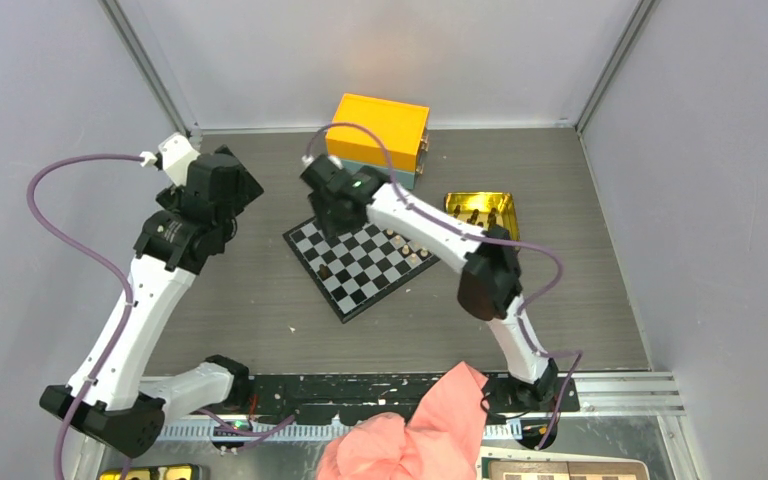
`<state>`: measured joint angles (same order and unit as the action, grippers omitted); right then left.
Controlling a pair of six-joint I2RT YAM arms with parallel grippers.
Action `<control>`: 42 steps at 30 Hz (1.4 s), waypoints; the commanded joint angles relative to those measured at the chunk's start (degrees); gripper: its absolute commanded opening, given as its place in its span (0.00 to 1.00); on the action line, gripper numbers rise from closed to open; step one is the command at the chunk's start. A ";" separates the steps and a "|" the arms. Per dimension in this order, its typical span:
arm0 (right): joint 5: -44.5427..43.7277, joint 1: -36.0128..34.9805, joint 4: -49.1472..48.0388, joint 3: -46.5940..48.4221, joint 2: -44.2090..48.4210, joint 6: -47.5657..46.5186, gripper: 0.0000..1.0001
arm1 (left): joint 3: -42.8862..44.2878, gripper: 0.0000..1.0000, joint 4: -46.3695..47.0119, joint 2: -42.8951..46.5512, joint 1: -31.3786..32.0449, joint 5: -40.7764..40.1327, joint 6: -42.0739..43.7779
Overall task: Set up the chess pieces on the board
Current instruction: Place the chess piece on the chessboard, then pick up the chess piece from the storage box.
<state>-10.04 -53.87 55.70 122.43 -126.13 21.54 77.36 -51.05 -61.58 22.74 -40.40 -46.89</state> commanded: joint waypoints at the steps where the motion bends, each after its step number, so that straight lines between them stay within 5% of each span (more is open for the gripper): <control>1: -2.29 5.89 -2.46 -4.18 11.29 0.25 0.47 | 4.16 0.97 5.15 -2.26 -3.43 -0.73 1.41; 10: -8.74 20.53 -7.17 -21.74 24.04 3.07 0.48 | 4.02 0.97 8.10 -7.94 -7.82 3.55 -0.40; 20: -9.16 32.15 -12.74 -35.16 27.81 5.31 0.48 | 1.12 0.96 8.77 -9.78 -8.05 6.20 -0.40; 42: -6.69 39.68 -17.88 -42.72 25.47 6.14 0.48 | -0.96 0.96 8.77 -9.43 -8.06 6.49 1.19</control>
<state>-16.91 -14.92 40.40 79.61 -102.10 26.96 76.55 -44.49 -71.57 14.98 -33.36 -46.09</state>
